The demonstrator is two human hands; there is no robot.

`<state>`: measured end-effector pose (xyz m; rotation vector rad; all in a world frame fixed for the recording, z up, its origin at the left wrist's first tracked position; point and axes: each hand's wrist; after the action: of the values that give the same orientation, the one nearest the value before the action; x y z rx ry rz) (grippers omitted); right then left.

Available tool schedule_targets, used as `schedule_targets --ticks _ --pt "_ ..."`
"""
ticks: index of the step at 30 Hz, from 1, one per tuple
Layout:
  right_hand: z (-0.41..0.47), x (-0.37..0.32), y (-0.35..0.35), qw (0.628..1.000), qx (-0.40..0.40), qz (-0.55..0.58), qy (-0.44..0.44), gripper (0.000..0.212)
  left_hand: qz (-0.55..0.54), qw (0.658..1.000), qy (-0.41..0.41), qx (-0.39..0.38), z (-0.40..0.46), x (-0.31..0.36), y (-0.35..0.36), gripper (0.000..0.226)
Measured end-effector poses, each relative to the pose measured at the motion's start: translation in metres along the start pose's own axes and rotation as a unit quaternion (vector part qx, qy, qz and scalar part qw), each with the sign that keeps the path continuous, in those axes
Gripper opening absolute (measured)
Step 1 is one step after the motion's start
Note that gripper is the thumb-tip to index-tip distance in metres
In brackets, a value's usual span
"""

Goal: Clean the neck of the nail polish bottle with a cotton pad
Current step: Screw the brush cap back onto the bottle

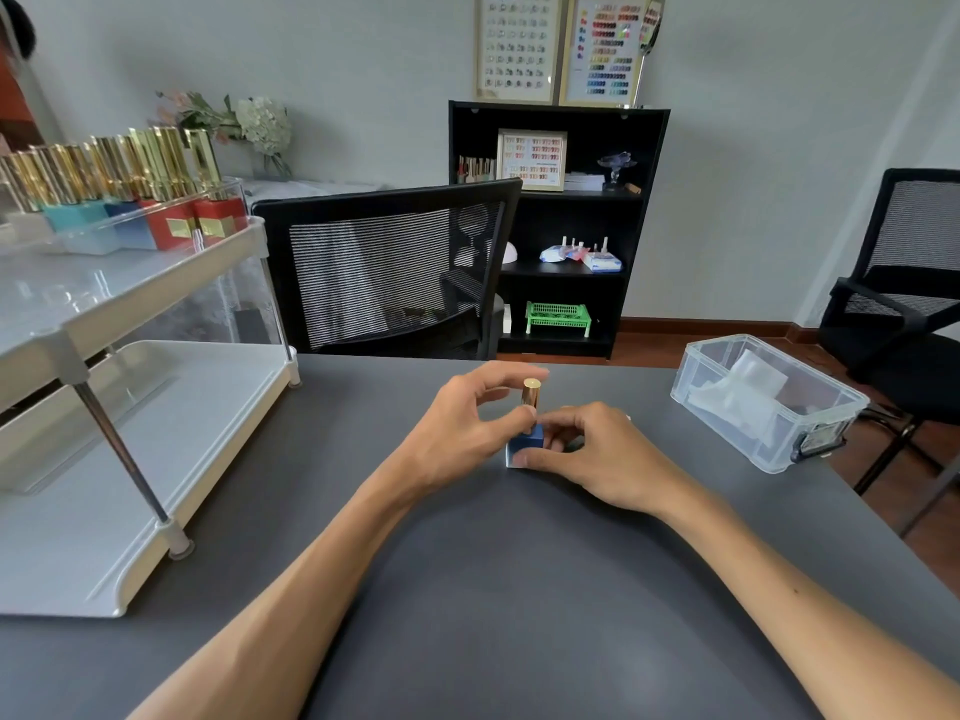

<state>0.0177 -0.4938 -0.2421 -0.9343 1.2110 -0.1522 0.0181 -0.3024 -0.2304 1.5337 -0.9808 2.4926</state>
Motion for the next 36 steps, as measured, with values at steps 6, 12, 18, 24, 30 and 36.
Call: schedule_targets --ticks 6,12,18,24,30,36 --pt "0.0004 0.0006 0.0002 1.0 0.0 0.001 -0.003 0.013 -0.02 0.998 0.024 0.055 0.0015 0.0001 0.001 0.03" --pt "0.0011 0.0026 0.001 1.0 -0.001 0.007 0.0 0.014 -0.002 1.0 0.019 0.017 0.0009 -0.0002 0.003 0.043" --pt "0.0006 0.0011 0.0002 1.0 0.003 -0.001 0.0 0.014 -0.016 0.997 0.029 0.067 0.0039 -0.0033 0.0013 0.024" --pt "0.0002 0.0007 -0.0002 1.0 0.0 -0.006 0.004 0.013 -0.017 0.998 0.043 0.05 0.0037 -0.0051 -0.0019 0.022" --pt "-0.0019 -0.0023 -0.0026 1.0 0.002 -0.026 0.009 0.033 -0.079 0.996 0.02 0.029 0.0044 -0.0059 -0.0041 0.016" --pt "-0.0017 -0.004 -0.0004 1.0 0.005 -0.021 0.011 0.034 -0.057 0.997 0.016 0.049 0.0035 -0.006 -0.0017 0.018"
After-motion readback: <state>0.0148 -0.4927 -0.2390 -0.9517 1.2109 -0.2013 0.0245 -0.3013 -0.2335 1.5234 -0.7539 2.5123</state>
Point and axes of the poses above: each hand's wrist, its own z-axis towards the middle knuckle, its own y-axis out of the palm, x = y × z, and after that the axes turned 14 degrees about -x, right-handed
